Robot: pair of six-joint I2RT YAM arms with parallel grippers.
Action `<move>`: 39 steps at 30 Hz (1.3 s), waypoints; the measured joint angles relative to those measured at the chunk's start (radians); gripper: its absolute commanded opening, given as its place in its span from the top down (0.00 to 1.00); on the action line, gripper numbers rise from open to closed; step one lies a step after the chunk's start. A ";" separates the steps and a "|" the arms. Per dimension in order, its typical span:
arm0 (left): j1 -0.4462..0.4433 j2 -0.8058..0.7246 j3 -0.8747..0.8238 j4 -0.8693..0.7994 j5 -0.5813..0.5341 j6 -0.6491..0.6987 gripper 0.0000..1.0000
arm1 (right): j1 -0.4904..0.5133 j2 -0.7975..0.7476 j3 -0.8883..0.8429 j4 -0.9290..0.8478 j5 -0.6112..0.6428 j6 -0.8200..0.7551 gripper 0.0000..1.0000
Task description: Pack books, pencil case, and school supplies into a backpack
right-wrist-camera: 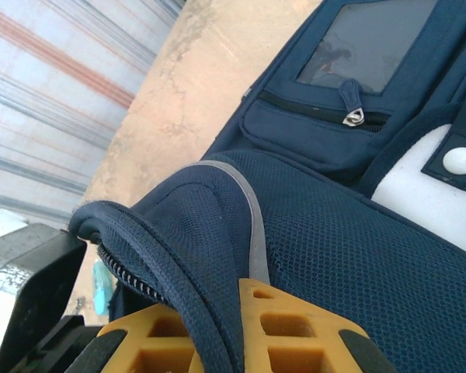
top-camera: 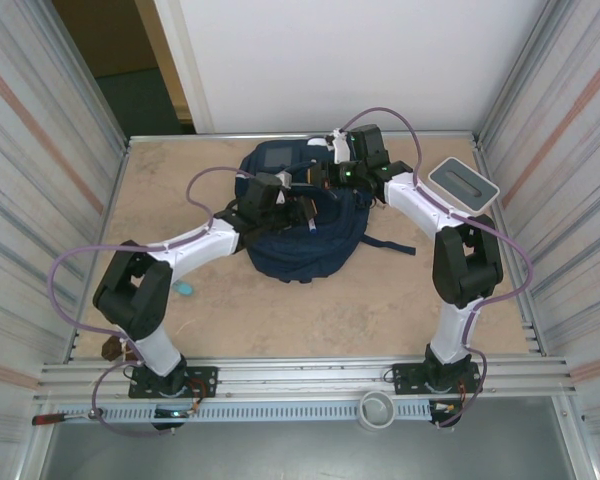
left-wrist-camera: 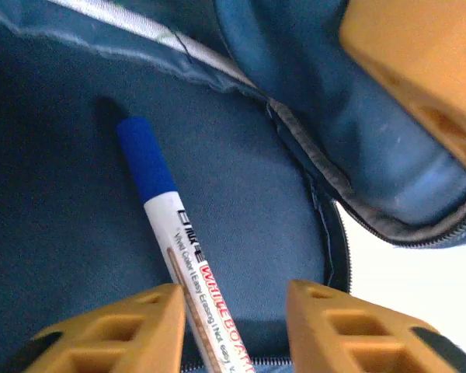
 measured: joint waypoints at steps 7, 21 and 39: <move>-0.001 -0.022 -0.017 0.006 -0.045 0.032 0.51 | -0.001 0.000 -0.011 0.001 0.001 0.000 0.98; -0.064 -0.119 -0.071 -0.170 -0.207 0.205 0.54 | -0.007 -0.002 -0.030 0.008 -0.014 0.000 0.98; -0.062 0.071 0.097 -0.235 -0.217 0.320 0.86 | -0.007 -0.002 -0.031 0.007 -0.019 0.000 0.98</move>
